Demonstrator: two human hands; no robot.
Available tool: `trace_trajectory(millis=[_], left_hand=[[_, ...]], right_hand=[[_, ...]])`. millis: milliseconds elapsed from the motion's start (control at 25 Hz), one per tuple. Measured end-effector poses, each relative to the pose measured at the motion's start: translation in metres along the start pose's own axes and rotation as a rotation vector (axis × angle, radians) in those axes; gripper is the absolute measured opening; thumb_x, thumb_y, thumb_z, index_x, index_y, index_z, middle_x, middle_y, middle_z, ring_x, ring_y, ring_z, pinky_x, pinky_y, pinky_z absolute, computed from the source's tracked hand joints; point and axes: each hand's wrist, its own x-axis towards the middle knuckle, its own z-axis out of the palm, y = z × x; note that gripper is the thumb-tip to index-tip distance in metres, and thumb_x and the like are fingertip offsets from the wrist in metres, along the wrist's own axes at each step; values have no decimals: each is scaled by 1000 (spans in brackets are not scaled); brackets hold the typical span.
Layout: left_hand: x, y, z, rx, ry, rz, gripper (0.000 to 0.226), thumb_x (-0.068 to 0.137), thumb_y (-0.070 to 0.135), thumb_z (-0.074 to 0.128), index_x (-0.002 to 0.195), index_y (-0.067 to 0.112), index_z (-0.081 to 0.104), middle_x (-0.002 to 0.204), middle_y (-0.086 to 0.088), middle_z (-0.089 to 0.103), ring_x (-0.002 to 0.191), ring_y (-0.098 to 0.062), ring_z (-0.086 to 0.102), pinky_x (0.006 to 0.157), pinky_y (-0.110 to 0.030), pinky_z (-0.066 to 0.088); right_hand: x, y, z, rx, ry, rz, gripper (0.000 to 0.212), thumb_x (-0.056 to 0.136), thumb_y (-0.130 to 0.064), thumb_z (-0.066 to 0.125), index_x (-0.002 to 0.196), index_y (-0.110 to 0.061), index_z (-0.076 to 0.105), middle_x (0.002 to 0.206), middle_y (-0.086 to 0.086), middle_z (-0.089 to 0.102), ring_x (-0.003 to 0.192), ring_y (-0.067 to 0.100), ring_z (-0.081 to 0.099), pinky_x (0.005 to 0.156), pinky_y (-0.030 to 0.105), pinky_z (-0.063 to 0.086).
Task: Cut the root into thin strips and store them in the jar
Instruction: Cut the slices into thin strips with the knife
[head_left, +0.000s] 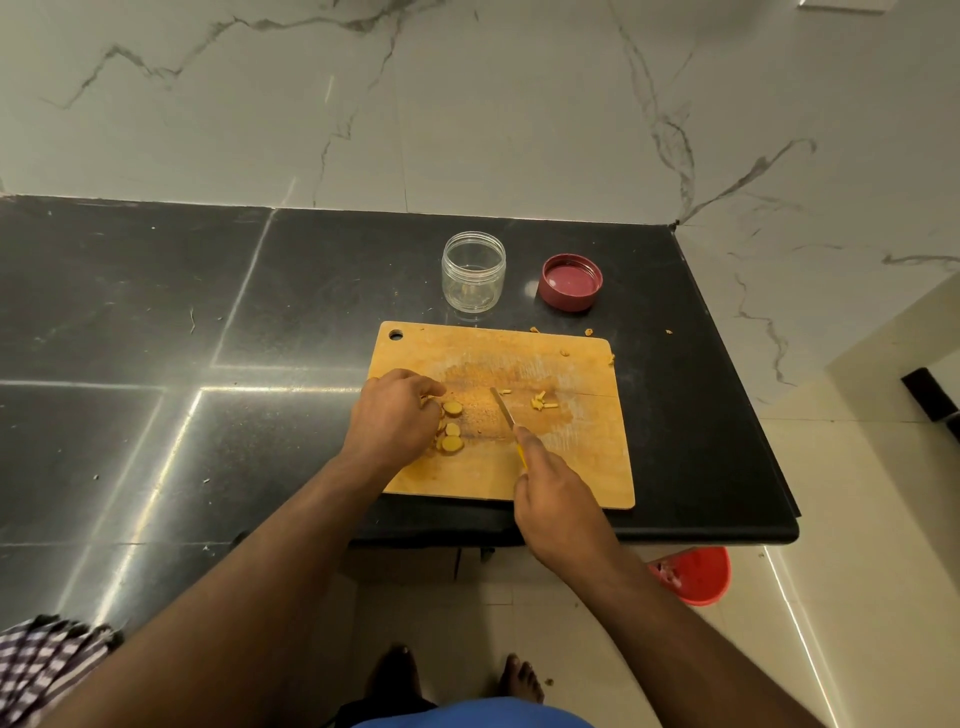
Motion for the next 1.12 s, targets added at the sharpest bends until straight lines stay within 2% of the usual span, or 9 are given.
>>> trace_trajectory(millis=[160, 280, 480, 680, 800, 920, 1000, 1120], left_hand=[[0, 4, -1, 119, -48, 28, 29, 93, 41, 66, 119, 31, 71, 135, 8, 57, 125, -22, 44, 102, -44, 45], [3, 9, -1, 180, -57, 26, 27, 92, 41, 67, 117, 32, 71, 136, 9, 57, 125, -22, 42, 101, -44, 43], [5, 15, -3, 244, -78, 19, 26, 94, 39, 66, 118, 32, 71, 136, 8, 57, 128, -22, 41, 102, -47, 38], [6, 18, -4, 276, -62, 64, 31, 98, 46, 56, 120, 29, 70, 133, 8, 60, 127, -21, 43, 101, -46, 36], [7, 24, -2, 228, -17, 72, 29, 102, 42, 48, 120, 28, 67, 124, 7, 64, 120, -21, 47, 100, -46, 37], [8, 41, 5, 172, -60, 87, 24, 105, 38, 42, 116, 28, 61, 112, 6, 68, 109, -19, 51, 98, -46, 36], [9, 47, 8, 202, -62, 92, 21, 105, 34, 43, 116, 29, 61, 111, 6, 67, 109, -19, 50, 97, -46, 34], [14, 42, 3, 252, -45, 71, 22, 103, 27, 47, 116, 32, 65, 115, 7, 67, 113, -20, 47, 96, -45, 33]], right_hand=[[-18, 16, -7, 53, 74, 99, 54, 104, -19, 36, 156, -25, 21, 126, 2, 53, 94, 12, 53, 78, 23, 43], [-27, 15, -7, 89, 44, 38, 53, 105, -22, 38, 155, -28, 22, 123, -3, 52, 90, 7, 52, 76, 19, 42], [-30, 29, -11, 110, 65, 84, 53, 104, -21, 39, 154, -28, 25, 118, -4, 54, 90, 7, 55, 72, 18, 39], [-31, 28, -11, 178, 26, 45, 53, 104, -22, 39, 154, -31, 25, 129, -3, 54, 96, 6, 53, 73, 17, 37], [-31, 27, -10, 205, 19, 41, 53, 104, -22, 39, 154, -32, 25, 132, -4, 53, 99, 8, 55, 74, 17, 38], [-28, 29, -12, 207, 22, 46, 52, 104, -23, 39, 153, -33, 26, 126, -1, 56, 89, 5, 51, 65, 12, 33], [-25, 30, -15, 206, 22, 47, 52, 103, -22, 39, 153, -33, 27, 123, 0, 57, 85, 4, 48, 59, 10, 32], [-24, 32, -16, 210, 18, 44, 53, 103, -21, 40, 154, -32, 28, 122, -1, 57, 84, 4, 48, 58, 9, 32]])
